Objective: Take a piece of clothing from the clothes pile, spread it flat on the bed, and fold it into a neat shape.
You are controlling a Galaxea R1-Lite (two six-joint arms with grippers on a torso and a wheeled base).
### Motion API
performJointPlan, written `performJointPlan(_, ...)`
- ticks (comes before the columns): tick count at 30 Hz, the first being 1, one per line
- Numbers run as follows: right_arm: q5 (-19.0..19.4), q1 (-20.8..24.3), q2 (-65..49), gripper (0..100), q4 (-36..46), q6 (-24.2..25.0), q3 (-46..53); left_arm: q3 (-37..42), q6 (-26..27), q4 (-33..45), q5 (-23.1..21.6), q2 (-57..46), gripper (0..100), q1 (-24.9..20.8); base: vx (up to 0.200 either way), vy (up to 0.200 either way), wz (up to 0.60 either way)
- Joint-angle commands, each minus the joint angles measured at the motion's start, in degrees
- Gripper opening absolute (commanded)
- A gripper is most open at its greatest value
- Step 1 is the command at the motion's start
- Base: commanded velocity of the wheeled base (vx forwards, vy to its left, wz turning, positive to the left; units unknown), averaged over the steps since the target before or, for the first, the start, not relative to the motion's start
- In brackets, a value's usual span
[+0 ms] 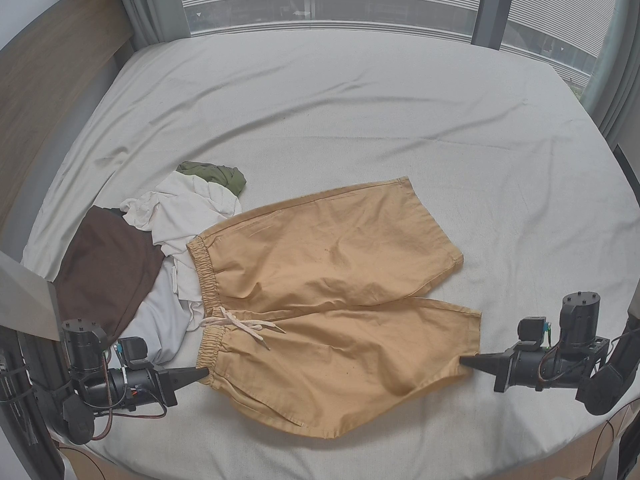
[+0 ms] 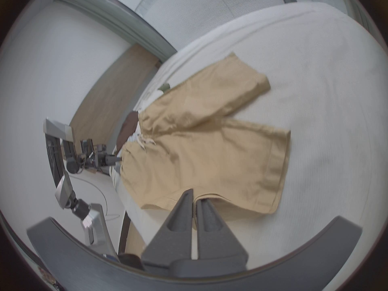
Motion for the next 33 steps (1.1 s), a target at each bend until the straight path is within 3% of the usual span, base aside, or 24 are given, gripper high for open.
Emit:
performJointPlan(1,0.0,-0.2,-0.1,0,-3.9,2.6,-2.0,-2.8,-4.1,-0.2,0.2,-4.3,0,-1.2,0.0,0.0,0.0)
performJointPlan(7,-0.1,-0.3,-0.3,0,-4.7,6.3,-5.1,-6.1,-9.6,-0.2,0.8,-6.8,0,-1.5,0.0,0.0,0.0)
performJointPlan(17,-0.8,-1.2,-0.4,0,-4.8,8.2,-8.6,-10.7,-12.9,-0.2,5.8,-7.0,0,-2.4,0.0,0.0,0.0)
performJointPlan(27,-0.9,-3.1,-1.2,0,-4.8,9.0,-12.9,-11.3,-13.3,-0.2,6.8,-7.5,0,-2.6,0.0,0.0,0.0)
performJointPlan(33,-2.6,-3.0,-1.8,0,-4.1,12.2,-17.5,-13.2,-13.3,-0.2,8.8,-7.0,0,-2.6,0.0,0.0,0.0)
